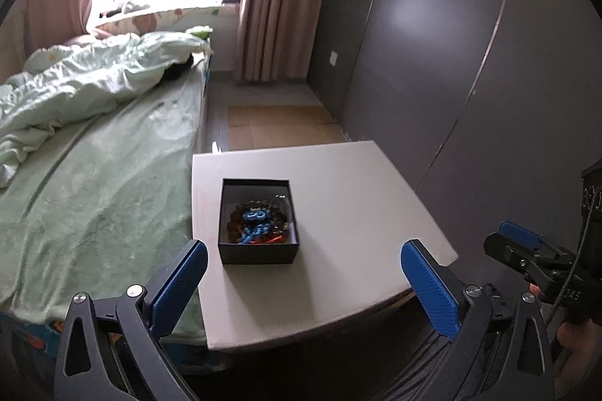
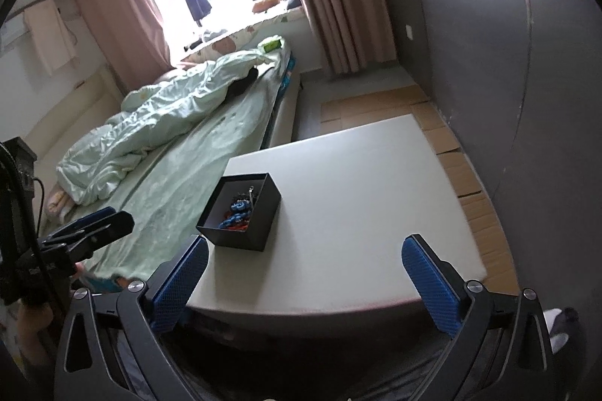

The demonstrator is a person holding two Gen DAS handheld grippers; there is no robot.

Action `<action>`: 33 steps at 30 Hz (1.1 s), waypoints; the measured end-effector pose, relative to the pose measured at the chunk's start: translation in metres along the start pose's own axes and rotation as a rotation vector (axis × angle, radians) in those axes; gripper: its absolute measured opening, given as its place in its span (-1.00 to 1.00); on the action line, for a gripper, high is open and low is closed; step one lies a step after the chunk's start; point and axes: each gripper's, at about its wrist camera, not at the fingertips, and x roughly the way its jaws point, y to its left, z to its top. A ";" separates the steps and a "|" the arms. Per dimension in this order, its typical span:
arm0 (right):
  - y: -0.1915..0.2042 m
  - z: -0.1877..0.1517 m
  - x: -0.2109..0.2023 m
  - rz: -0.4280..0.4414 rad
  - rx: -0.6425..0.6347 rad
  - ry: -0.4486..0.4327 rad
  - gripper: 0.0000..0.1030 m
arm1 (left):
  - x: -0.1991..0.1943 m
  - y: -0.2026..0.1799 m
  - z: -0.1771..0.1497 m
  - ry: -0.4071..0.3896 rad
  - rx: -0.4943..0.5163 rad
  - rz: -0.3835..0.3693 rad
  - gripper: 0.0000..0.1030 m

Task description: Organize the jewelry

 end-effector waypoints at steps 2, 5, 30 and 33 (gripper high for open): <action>-0.001 -0.005 -0.016 -0.004 -0.001 -0.019 1.00 | -0.014 -0.010 -0.004 -0.022 0.011 0.001 0.99; -0.001 -0.010 -0.035 -0.007 -0.005 -0.041 1.00 | -0.031 -0.021 -0.011 -0.050 0.021 0.003 0.99; 0.010 -0.047 -0.134 0.019 -0.075 -0.155 1.00 | -0.114 -0.066 -0.048 -0.160 0.059 0.011 0.99; 0.010 -0.051 -0.137 0.019 -0.076 -0.157 1.00 | -0.118 -0.069 -0.050 -0.172 0.065 0.017 0.99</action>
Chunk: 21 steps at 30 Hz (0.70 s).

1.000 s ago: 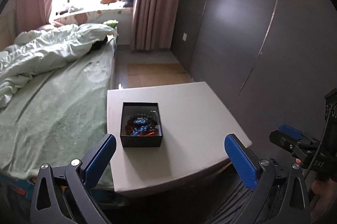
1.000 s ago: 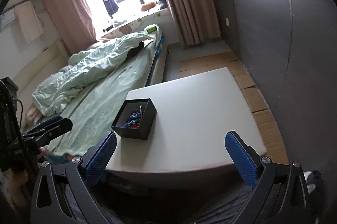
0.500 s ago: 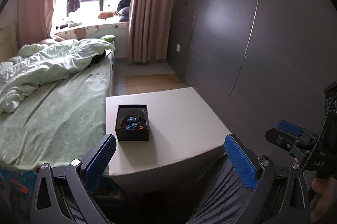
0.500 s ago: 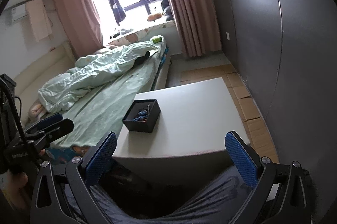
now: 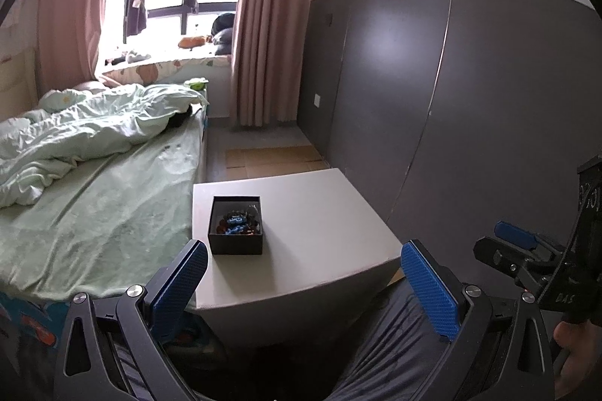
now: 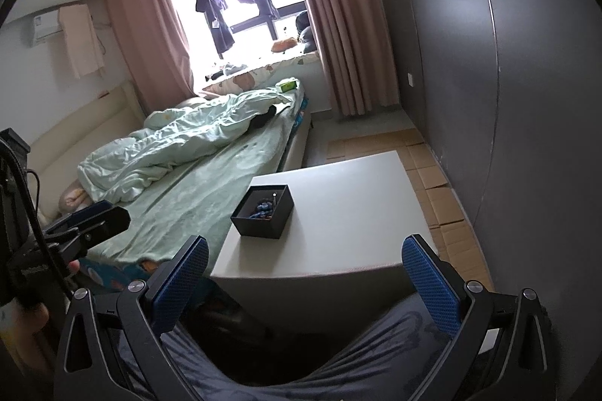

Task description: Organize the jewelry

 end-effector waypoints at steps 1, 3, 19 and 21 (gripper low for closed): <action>-0.001 0.000 0.000 0.001 -0.001 0.000 1.00 | -0.002 -0.001 -0.001 -0.004 0.001 0.003 0.99; -0.001 -0.001 -0.003 0.004 -0.001 -0.003 1.00 | -0.005 -0.002 -0.003 -0.008 0.002 0.003 0.99; 0.002 -0.007 -0.021 0.014 -0.004 -0.029 1.00 | -0.022 -0.007 -0.012 -0.031 0.003 0.008 0.99; 0.002 -0.008 -0.022 0.016 -0.005 -0.030 1.00 | -0.024 -0.007 -0.013 -0.033 0.000 0.009 0.99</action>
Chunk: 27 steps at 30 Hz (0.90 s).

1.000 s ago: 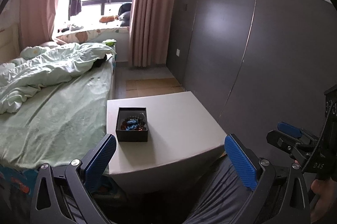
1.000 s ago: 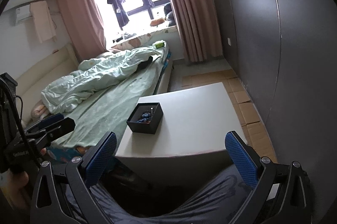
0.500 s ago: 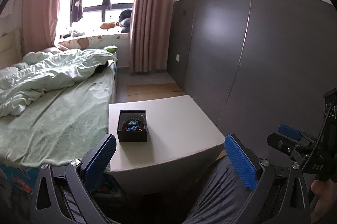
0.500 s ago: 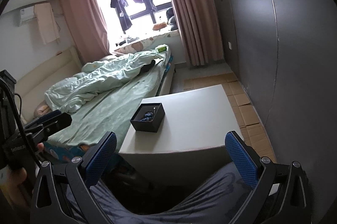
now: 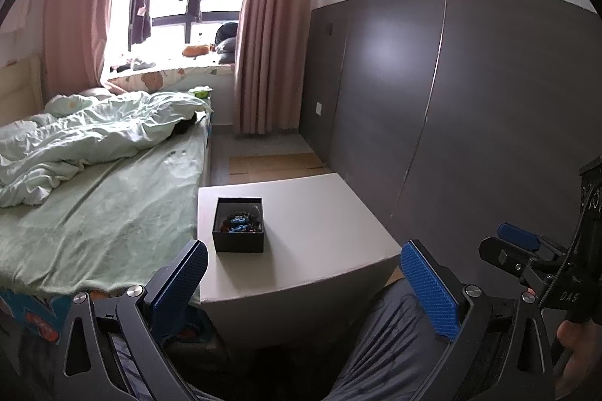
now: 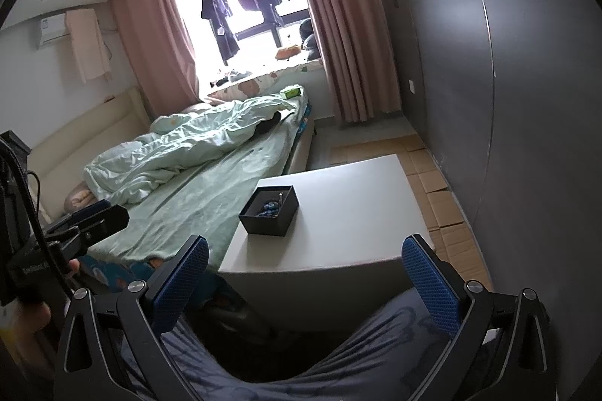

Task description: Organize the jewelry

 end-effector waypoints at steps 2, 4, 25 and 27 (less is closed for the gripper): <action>0.000 0.000 0.000 0.001 0.000 -0.001 1.00 | -0.001 0.000 0.000 0.001 0.000 0.001 0.99; 0.001 -0.001 -0.002 0.003 -0.002 -0.003 1.00 | -0.001 -0.001 0.000 0.000 0.002 0.002 0.99; 0.000 -0.002 -0.005 0.008 -0.010 -0.002 1.00 | -0.006 0.001 -0.003 -0.008 -0.010 0.021 0.99; 0.000 -0.002 -0.005 0.009 -0.011 0.001 1.00 | -0.007 -0.001 -0.003 -0.014 0.003 0.033 0.99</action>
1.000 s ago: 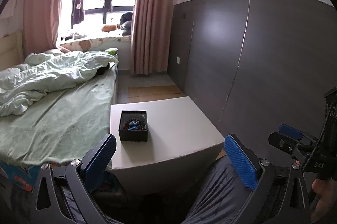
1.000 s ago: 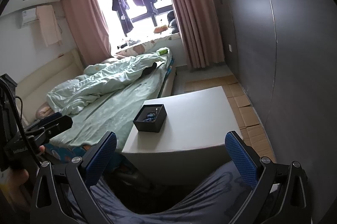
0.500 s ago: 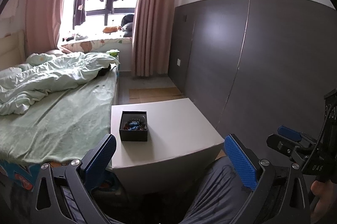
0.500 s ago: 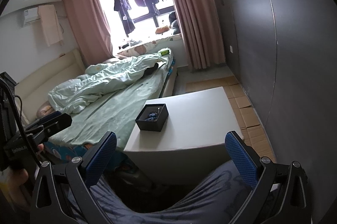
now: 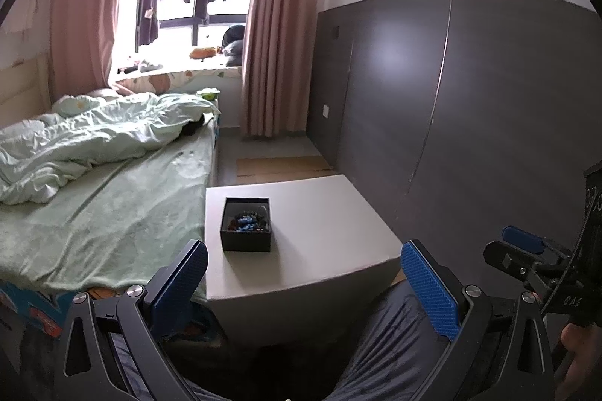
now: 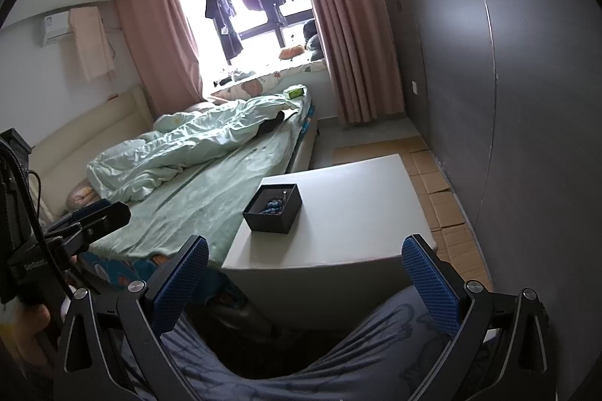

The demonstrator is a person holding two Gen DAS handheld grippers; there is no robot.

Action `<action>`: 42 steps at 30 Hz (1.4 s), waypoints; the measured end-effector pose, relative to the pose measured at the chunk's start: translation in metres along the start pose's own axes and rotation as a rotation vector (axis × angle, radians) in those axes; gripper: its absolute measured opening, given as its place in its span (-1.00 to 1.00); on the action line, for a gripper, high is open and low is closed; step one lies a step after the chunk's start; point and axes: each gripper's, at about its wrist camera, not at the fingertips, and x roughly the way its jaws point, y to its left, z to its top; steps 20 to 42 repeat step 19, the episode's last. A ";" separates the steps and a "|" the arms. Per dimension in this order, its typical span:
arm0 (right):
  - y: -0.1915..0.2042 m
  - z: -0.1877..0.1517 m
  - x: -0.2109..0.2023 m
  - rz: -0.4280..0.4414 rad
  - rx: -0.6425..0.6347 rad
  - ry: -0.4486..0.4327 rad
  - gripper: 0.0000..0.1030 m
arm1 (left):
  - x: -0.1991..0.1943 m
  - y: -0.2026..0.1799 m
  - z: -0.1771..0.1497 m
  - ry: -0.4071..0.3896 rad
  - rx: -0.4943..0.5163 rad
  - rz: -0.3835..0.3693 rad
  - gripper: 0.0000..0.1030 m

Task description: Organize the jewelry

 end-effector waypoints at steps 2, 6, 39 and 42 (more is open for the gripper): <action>0.000 0.000 0.001 0.000 -0.002 0.002 1.00 | -0.001 -0.001 -0.001 0.000 0.010 0.008 0.99; 0.000 0.000 0.001 -0.002 -0.003 0.003 1.00 | -0.003 -0.001 -0.002 -0.005 0.015 0.017 0.99; -0.001 -0.001 0.006 -0.001 -0.006 0.018 1.00 | -0.003 0.000 -0.003 -0.011 0.020 0.007 0.99; -0.001 -0.001 0.006 -0.001 -0.006 0.018 1.00 | -0.003 0.000 -0.003 -0.011 0.020 0.007 0.99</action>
